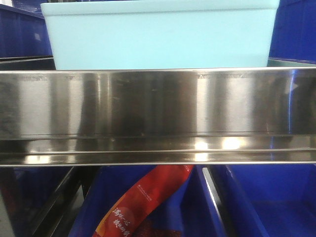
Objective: Fetch blue bin and place on conveyor start
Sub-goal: 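Reach both grippers toward the light-teal bin on the shelf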
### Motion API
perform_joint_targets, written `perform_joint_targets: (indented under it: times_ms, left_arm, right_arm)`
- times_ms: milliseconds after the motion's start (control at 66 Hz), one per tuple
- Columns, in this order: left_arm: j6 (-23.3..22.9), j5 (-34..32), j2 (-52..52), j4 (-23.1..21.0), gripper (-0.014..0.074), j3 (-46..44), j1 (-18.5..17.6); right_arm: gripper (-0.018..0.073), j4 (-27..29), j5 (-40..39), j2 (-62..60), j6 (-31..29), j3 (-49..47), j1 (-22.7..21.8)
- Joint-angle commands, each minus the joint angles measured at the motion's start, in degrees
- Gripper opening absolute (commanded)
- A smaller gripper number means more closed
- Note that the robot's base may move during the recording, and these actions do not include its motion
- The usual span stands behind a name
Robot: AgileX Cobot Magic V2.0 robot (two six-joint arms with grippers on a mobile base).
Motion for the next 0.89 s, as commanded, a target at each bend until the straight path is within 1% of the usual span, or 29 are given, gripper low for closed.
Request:
perform_joint_targets:
  times_ms: [0,485,515,606,728,879]
  left_arm:
    - [-0.1,-1.5,-0.2,0.2,-0.0111,-0.1,-0.3]
    - [-0.1,-1.5,-0.2,0.2,-0.0111,-0.1,-0.3]
    - [-0.1,-1.5,-0.2,0.2,-0.0111,-0.1,-0.3]
    - [-0.1,-1.5,-0.2,0.2,-0.0111,-0.1,-0.3]
    - [-0.1,-1.5,-0.2,0.2,-0.0111,-0.1,-0.3]
    - [-0.1,-3.6,-0.2,-0.2,-0.0111,-0.1,-0.3]
  right_arm:
    - [-0.0165,0.1,-1.0,-0.2,-0.6,-0.1,-0.3]
    - [-0.0165,0.1,-1.0,-0.2,-0.6,-0.1,-0.3]
    - [-0.0165,-1.1,-1.8,-0.2,-0.8,-0.1,-0.3]
    - [-0.0165,-1.1,-4.2,-0.2,-0.8,-0.1,-0.3]
    - [-0.0165,-1.1,-4.5,-0.2,-0.8,-0.1,-0.3]
    - [-0.0165,-1.1,-7.4,-0.2,-0.8,-0.1,-0.3]
